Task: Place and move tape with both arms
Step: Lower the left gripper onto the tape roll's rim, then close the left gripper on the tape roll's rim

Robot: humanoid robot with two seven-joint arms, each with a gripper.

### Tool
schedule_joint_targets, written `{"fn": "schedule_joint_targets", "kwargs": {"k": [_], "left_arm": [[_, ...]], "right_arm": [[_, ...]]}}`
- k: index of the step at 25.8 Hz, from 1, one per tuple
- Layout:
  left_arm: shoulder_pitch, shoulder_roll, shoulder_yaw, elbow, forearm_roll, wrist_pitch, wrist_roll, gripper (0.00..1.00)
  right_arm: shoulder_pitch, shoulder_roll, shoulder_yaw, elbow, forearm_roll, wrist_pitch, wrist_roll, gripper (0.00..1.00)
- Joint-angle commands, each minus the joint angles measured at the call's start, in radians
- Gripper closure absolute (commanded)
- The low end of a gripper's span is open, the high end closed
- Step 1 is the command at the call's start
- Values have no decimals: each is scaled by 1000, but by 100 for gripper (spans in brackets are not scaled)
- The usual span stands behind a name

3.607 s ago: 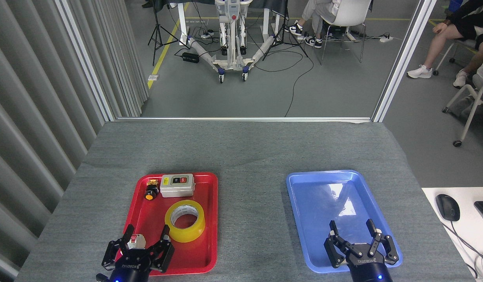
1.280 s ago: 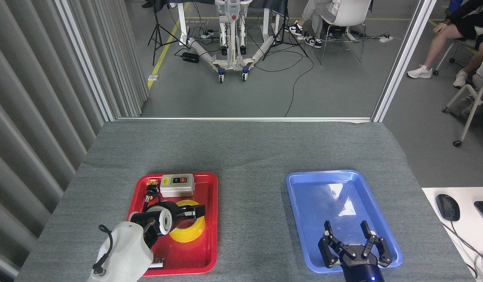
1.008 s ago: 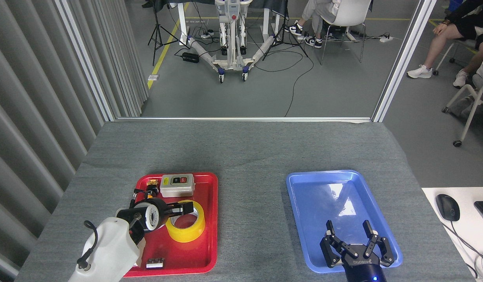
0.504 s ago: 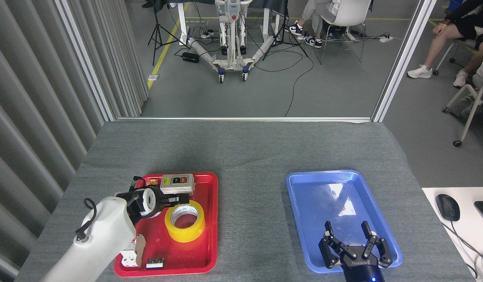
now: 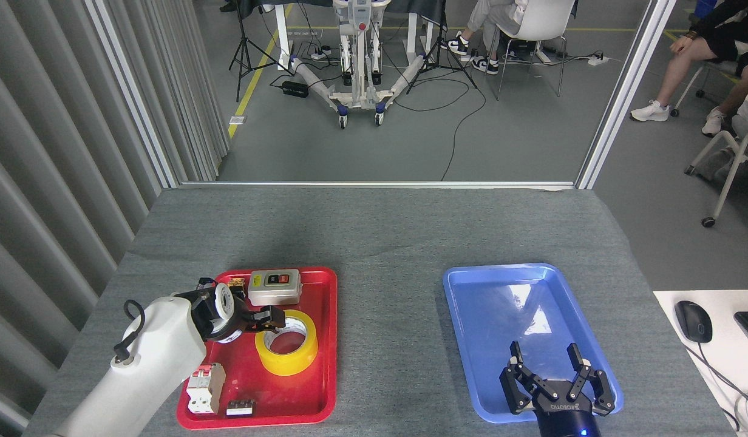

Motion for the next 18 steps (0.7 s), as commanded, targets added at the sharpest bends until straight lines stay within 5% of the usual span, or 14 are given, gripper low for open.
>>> {"fn": "schedule_joint_targets", "kwargs": {"k": [1,18], "left_arm": [[3,-5,3,-19,2,1,-46,0],[10,-31,-14,-16,-3,-41,4,0]], "right_arm": [[-1,0,-1,0,4,20,0,0],[-1,-9,-4,0,24,17,0,0]]}}
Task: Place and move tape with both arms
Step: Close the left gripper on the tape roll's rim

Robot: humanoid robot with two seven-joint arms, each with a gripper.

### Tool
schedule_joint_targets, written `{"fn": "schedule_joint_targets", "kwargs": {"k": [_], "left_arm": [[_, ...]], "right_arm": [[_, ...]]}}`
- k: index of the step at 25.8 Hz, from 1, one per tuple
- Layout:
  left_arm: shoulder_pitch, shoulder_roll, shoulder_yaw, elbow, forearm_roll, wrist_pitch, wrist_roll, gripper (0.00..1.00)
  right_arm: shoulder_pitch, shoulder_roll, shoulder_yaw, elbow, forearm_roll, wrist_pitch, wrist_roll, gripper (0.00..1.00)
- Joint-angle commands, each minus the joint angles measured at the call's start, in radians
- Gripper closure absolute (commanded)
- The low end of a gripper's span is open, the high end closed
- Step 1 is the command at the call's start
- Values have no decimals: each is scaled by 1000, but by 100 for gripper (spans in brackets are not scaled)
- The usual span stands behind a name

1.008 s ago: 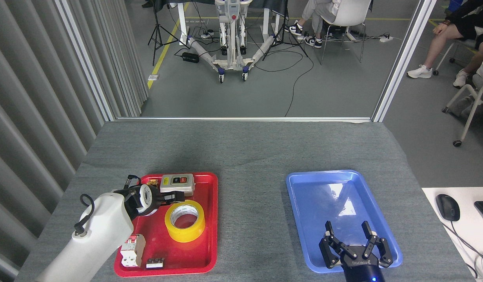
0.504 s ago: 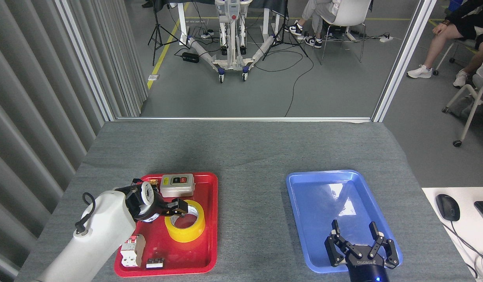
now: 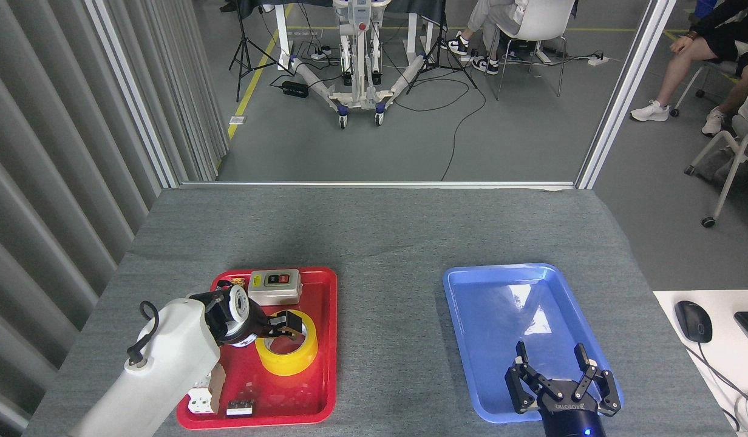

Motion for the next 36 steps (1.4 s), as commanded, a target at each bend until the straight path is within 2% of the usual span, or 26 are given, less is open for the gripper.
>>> {"fn": "schedule_joint_targets", "kwargs": {"k": [1,15,19,21,24,28,32,36], "left_arm": [[1,-2,-2,16,-2,-31,30,0],[3,-8,-41,137,-43,-114,142,1],[3,-8,-41,148,-54,-120,172,9],[3,-8,-41,153,-54,-120,171,23],[3,-8,-41,153,-54,-128,171,34],[3,-8,-41,154,-54,-132,174,35],[3,-8,-39,151,-51,-135,174,46],[3,-5,-37,151,-43,-155,176,46]], "right_arm": [[0,-1,0,0,0,-3,0,0],[2,-1,-3,0,0,-3,0,0],[2,0,0,0,0,-5,0,0],[2,0,0,0,0,-5,0,0],[5,2,0,2,0,-5,0,0],[5,3,0,2,2,-5,0,0],[6,3,-3,0,2,-5,0,0],[6,8,0,0,12,-3,0,0]]}}
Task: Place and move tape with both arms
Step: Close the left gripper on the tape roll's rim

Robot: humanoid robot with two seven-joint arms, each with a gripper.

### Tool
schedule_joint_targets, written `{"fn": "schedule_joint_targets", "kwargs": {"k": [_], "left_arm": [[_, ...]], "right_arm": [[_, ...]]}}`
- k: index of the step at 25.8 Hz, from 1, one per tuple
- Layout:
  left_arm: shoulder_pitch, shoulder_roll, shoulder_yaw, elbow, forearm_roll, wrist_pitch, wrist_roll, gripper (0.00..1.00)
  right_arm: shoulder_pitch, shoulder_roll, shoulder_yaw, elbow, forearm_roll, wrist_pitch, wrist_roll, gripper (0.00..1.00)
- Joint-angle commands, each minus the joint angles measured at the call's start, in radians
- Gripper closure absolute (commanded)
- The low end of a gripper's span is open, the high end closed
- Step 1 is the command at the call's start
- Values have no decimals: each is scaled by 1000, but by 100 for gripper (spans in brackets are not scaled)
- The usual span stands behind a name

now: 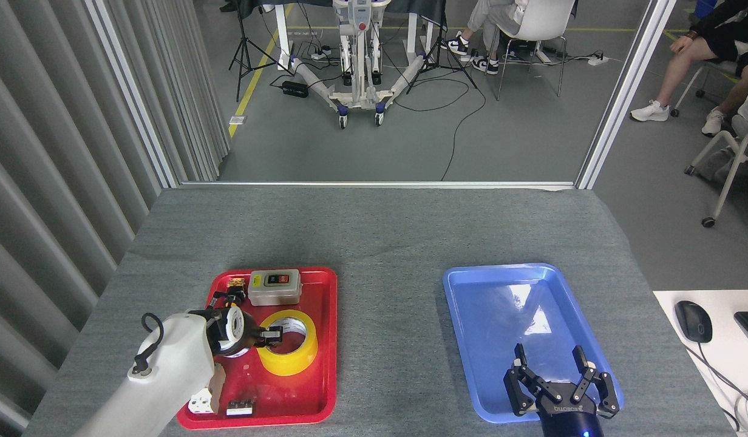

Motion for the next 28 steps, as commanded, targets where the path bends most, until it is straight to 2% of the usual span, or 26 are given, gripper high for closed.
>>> {"fn": "schedule_joint_targets", "kwargs": {"k": [1,6,8,11,12,28], "left_arm": [[0,2,2,-2,4,-12,1,46],[8,2,8,-9,7,-16,1,46],[12,2,9,-12,7,-27,1,42],[12,-1,9,-8,6,-45,-4,6],[12,-1,8,-6,6,-45,-4,1],[12,-13,3,12,6,-42,-4,1]], "right_arm": [[0,4,1,-1,11,2,0,0],[0,6,1,-1,13,3,1,0],[0,6,1,-1,13,3,1,0],[0,6,1,-1,13,3,0,0],[0,6,1,-1,14,3,1,0],[0,27,1,-1,46,3,1,0]]}}
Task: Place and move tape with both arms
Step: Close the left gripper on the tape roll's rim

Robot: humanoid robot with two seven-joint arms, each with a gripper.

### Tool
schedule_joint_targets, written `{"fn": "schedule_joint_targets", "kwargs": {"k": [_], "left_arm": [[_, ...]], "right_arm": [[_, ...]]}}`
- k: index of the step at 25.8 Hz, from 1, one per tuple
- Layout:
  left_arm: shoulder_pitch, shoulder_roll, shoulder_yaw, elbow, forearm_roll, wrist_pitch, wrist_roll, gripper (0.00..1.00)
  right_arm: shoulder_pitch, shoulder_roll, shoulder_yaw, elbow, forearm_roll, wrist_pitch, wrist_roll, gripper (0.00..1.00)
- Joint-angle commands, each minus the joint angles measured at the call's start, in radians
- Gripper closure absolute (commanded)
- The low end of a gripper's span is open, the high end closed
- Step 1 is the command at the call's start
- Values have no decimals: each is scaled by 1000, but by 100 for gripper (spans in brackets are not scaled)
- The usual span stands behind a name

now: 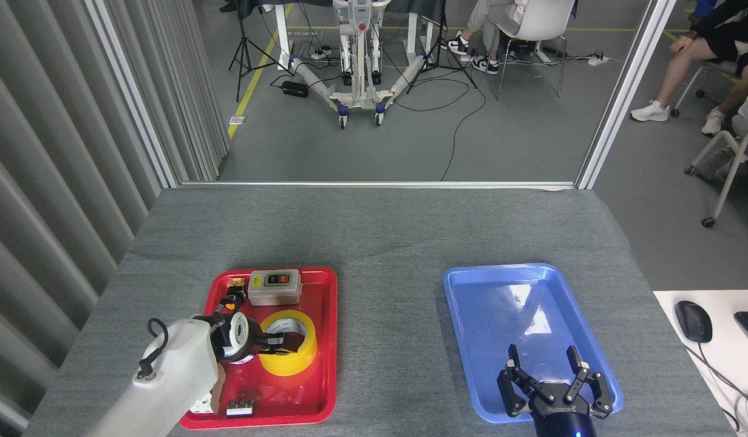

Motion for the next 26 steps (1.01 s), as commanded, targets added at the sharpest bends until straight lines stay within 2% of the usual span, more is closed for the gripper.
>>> {"fn": "schedule_joint_targets", "kwargs": {"k": [1,26], "left_arm": [[-1,4,1,-1,0,0,0,1],[-9,5,10,-27,40,6,-4,1]], "right_arm": [[0,1,0,0,1,0,0,0],[0,-1,0,0,3,-2,0,0]]}}
